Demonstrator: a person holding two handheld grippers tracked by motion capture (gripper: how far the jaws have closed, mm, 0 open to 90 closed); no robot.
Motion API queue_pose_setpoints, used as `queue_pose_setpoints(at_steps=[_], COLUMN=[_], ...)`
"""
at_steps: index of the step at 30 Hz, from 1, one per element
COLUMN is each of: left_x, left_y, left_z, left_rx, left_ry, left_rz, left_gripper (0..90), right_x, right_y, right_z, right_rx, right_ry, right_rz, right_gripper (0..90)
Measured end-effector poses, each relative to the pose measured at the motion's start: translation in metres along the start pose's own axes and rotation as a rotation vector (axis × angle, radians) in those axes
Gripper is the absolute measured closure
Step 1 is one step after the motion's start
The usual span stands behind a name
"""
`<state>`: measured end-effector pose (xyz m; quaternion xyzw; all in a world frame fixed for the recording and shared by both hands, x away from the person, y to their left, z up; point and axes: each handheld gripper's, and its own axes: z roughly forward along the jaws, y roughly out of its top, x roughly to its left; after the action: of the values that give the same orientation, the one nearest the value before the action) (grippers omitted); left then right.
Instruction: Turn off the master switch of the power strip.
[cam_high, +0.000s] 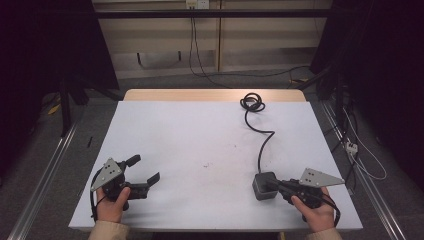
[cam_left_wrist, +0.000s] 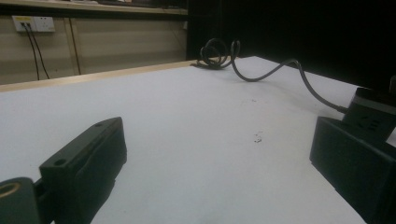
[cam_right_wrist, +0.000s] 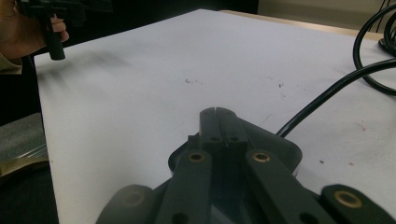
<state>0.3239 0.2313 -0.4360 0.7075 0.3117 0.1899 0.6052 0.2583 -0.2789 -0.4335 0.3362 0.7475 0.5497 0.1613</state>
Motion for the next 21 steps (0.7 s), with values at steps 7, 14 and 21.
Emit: queue_pose_setpoints(at_steps=[7,14,21], left_x=[0.0005,0.0005,0.0005], left_y=[-0.0005,-0.0005,-0.0008], left_z=[-0.0019,-0.0019,-0.002], left_rx=[0.001,0.001,0.003], left_ry=[0.005,0.005,0.006], left_rz=[-0.004,-0.003,-0.003], left_gripper=[3.7,3.7,3.7], right_x=[-0.0009,-0.0006,-0.001], right_y=[0.0028,0.0027,0.0029], right_z=[-0.0008,0.0013,0.0022], right_rx=[-0.028,-0.026,-0.035], right_ry=[0.007,0.016,0.014], right_rz=[0.011,0.02,0.028], right_gripper=[85.2,83.9,78.7])
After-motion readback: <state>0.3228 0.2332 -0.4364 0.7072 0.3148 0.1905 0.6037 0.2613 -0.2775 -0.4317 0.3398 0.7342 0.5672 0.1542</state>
